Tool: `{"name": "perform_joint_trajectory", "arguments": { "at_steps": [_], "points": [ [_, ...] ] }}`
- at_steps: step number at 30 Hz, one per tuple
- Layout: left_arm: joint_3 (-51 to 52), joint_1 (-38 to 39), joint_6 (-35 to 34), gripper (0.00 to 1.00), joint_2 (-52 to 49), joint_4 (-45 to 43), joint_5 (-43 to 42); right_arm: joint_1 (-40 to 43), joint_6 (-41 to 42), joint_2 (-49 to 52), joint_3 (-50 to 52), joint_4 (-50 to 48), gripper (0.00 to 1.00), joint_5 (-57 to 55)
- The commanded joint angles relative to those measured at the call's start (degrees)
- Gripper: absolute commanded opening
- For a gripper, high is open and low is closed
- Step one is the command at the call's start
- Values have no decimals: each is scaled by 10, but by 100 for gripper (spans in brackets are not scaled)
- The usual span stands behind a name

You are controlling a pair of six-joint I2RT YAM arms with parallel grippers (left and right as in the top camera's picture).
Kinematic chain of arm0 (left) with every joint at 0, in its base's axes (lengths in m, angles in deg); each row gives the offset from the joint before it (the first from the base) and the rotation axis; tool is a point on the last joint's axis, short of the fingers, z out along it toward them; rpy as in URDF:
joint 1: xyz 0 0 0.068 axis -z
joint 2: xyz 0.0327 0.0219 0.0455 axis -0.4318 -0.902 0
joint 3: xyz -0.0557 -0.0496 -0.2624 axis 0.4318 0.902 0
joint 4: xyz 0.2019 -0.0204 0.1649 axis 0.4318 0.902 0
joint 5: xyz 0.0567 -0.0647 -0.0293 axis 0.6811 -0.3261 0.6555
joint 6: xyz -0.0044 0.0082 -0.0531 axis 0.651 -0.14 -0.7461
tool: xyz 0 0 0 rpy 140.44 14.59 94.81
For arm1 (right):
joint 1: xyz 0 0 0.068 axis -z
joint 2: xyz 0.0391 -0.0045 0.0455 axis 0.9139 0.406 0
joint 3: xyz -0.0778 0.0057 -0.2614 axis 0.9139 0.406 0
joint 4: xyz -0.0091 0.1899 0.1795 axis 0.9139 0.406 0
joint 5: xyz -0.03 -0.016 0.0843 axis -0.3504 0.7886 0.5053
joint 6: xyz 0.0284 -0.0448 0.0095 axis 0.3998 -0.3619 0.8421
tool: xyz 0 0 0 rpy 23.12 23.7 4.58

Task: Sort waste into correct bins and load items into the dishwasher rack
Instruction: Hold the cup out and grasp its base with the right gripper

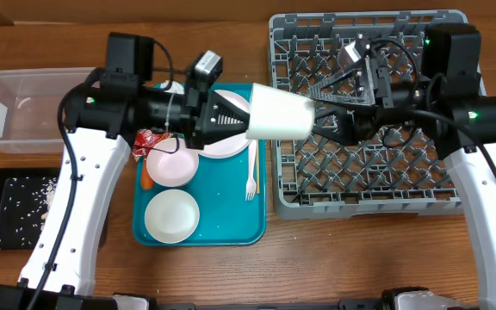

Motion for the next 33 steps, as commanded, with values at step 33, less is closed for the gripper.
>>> {"name": "perform_joint_trajectory", "arguments": {
  "at_steps": [33],
  "points": [
    [-11,8,-138,4,0,-154,49,-9,169,-11,-14,-120,100,13]
  ]
}}
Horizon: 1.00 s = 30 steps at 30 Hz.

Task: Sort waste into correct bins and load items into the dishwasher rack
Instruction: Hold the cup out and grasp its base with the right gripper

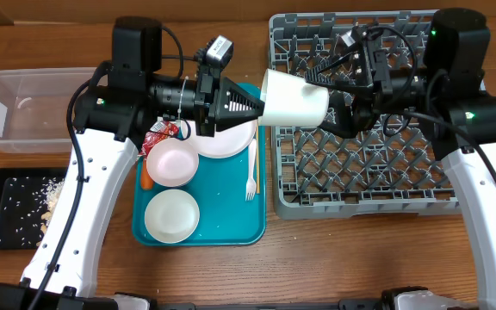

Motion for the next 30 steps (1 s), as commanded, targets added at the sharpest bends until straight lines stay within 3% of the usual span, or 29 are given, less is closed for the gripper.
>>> {"name": "perform_joint_trajectory", "arguments": {
  "at_steps": [1,18,30],
  "points": [
    [-9,-8,2,4,0,-2,11,-4,3,-11,-14,2,100,18],
    [-9,-7,3,4,0,-2,11,-4,16,-11,-14,2,86,-20],
    [-9,-7,-2,4,0,-2,-32,-4,13,-11,-14,-32,89,-49]
  ]
}}
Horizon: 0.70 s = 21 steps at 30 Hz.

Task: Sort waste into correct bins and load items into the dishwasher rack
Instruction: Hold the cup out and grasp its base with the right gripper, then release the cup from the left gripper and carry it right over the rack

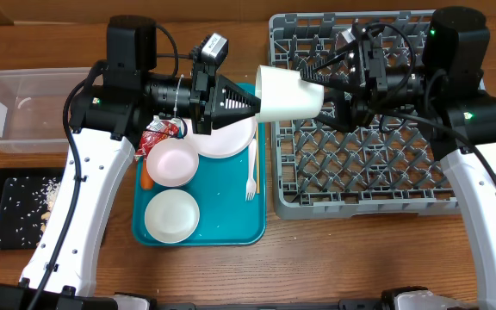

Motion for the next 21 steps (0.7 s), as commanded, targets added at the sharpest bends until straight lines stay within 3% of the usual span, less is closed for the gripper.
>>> {"name": "perform_joint_trajectory", "arguments": {
  "at_steps": [1,11,21],
  "points": [
    [-9,-1,-2,4,0,0,-31,-2,-6,-11,-14,-11,90,-11],
    [-9,-1,-2,4,0,0,-43,-37,-6,-11,-14,-13,92,-17],
    [-9,-2,-1,4,0,0,-33,-50,1,-11,-14,-12,84,-31]
  ]
}}
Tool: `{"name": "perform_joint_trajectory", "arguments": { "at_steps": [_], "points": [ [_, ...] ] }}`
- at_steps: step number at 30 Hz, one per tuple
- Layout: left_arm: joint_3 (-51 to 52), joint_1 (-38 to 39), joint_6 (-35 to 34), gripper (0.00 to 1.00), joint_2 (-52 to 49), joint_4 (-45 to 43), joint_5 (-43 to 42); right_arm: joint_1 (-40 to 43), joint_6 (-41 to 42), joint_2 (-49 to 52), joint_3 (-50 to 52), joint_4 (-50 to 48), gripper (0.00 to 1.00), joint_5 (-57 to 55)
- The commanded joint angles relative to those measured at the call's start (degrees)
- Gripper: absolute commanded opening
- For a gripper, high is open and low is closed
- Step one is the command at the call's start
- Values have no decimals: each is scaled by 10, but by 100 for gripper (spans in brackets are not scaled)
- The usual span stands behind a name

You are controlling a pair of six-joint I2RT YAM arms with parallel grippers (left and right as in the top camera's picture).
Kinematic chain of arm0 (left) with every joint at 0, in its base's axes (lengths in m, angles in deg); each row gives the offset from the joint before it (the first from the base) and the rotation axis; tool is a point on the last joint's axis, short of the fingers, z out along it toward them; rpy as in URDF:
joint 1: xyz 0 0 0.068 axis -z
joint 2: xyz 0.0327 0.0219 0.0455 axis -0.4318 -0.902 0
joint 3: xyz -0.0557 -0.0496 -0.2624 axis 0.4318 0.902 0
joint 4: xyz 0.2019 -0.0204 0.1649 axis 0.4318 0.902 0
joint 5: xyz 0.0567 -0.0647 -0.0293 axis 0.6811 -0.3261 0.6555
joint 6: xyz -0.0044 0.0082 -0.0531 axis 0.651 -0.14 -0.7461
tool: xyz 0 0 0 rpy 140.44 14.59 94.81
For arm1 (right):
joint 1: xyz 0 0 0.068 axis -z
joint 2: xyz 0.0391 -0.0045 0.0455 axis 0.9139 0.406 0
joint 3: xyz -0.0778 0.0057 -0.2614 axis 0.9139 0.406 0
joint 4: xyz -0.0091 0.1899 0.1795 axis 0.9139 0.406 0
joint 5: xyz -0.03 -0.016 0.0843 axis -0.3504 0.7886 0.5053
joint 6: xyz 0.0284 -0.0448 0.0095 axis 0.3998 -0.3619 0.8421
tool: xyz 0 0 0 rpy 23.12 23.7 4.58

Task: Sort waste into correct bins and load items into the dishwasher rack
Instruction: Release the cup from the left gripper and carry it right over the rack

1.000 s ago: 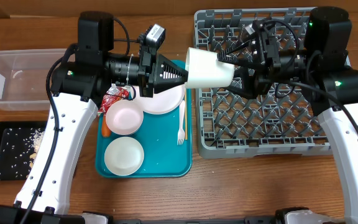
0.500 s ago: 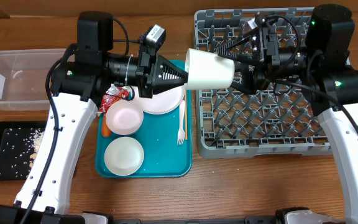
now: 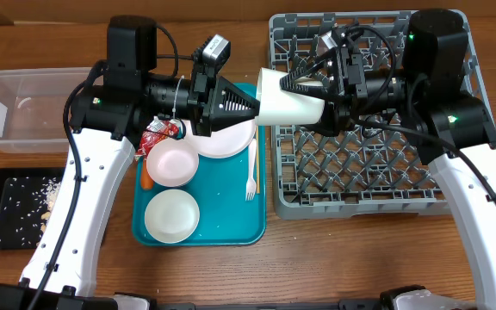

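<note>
A white paper cup [image 3: 281, 103] hangs on its side in the air, mouth to the left, over the gap between the teal tray [image 3: 231, 231] and the grey dishwasher rack [image 3: 377, 176]. My left gripper [image 3: 257, 107] reaches in from the left, its fingers closed to a point on the cup's rim. From the right, my right gripper [image 3: 289, 102] has its fingers spread above and below the cup's body. The tray carries a white plate [image 3: 231, 142], a pink bowl [image 3: 172, 162], a white bowl [image 3: 170, 215], a white fork [image 3: 251, 172] and a red wrapper [image 3: 158, 132].
A clear plastic bin [image 3: 11, 108] stands at the far left. In front of it is a black bin [image 3: 11, 211] with white grains in it. An orange scrap [image 3: 147, 180] lies at the tray's left edge. Cables loop over the rack's back.
My right gripper has moved left, and its fingers now reach along the cup's sides instead of standing at its base. The left gripper and the cup have barely shifted.
The cup was first held sideways lower over the tray's right edge, between both grippers. It then stood higher and nearer the rack with the left gripper at its rim. The right gripper stayed at its base until now, when its fingers flank the cup.
</note>
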Motion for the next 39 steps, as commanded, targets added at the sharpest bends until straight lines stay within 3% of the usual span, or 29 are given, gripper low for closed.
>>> {"name": "perform_joint_trajectory", "arguments": {
  "at_steps": [1,18,24,30,33,39],
  "points": [
    [-9,-2,-2,4,0,0,-5,0,3,-11,-14,-4,84,-3],
    [-9,-1,3,11,0,0,19,0,71,-11,-14,-61,78,2],
    [-9,-1,3,4,0,0,27,0,71,-11,-14,-62,78,6],
    [-9,-1,3,4,0,0,29,0,73,-11,-14,-62,77,10],
    [-9,-1,3,7,0,0,29,0,74,-11,-14,-62,68,10],
    [-9,-2,3,6,0,0,34,0,78,-11,-14,-72,68,10]
  ]
}}
